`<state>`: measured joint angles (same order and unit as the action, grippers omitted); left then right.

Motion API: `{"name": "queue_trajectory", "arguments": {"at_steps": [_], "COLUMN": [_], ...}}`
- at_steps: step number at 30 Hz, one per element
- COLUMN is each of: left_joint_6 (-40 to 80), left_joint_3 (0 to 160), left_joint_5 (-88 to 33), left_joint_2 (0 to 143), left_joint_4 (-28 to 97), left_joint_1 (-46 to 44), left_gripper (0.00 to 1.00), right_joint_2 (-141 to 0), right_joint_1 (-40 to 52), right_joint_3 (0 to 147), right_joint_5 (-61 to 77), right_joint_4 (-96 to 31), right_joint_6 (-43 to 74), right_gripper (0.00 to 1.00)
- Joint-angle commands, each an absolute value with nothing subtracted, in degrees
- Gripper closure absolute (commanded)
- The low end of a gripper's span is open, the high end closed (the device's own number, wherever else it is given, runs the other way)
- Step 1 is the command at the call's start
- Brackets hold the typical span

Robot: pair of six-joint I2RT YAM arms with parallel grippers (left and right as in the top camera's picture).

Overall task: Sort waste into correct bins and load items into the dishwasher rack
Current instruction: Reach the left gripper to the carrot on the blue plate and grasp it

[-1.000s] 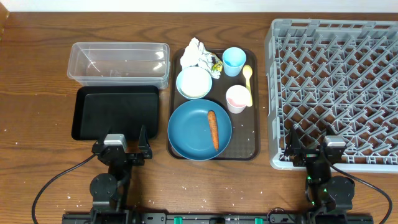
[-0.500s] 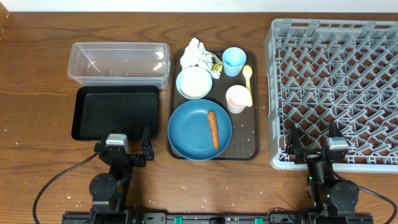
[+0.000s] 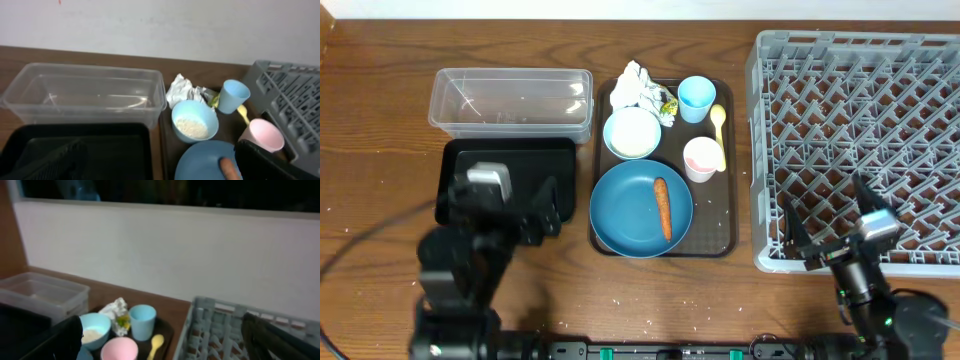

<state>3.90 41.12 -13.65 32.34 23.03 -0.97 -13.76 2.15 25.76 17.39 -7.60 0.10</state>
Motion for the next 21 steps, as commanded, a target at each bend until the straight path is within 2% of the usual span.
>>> {"name": "queue_trajectory", "arguments": {"at_steps": [1, 7, 12, 16, 21], "left_joint_6": [4.3, 4.0, 3.5, 3.4, 3.7], "left_joint_3": [52.2, 66.7, 72.7, 72.7, 72.6], "left_joint_5": [-15.6, -17.9, -13.0, -12.2, -12.4], "left_joint_2": [42.3, 58.2, 69.0, 75.2, 83.4], "left_joint_4": [28.4, 37.8, 40.2, 39.7, 40.4], "left_joint_1": [-1.1, -4.9, -15.1, -22.9, -26.5], "left_gripper": [0.04, 0.04, 0.04, 0.04, 0.04], "right_joint_2": [-21.1, -36.1, -47.8, -53.0, -56.3], "right_joint_1": [2.7, 2.7, 2.7, 2.7, 2.7], "right_joint_3": [34.3, 50.3, 61.4, 64.4, 64.4], "right_joint_5": [21.5, 21.6, 21.7, 22.8, 22.8], "right_joint_4": [-11.8, -26.0, -37.6, -40.4, -42.1], "right_joint_6": [-3.0, -6.3, -8.9, -7.1, -3.6], "right_gripper": [0.01, 0.01, 0.01, 0.01, 0.01]}}
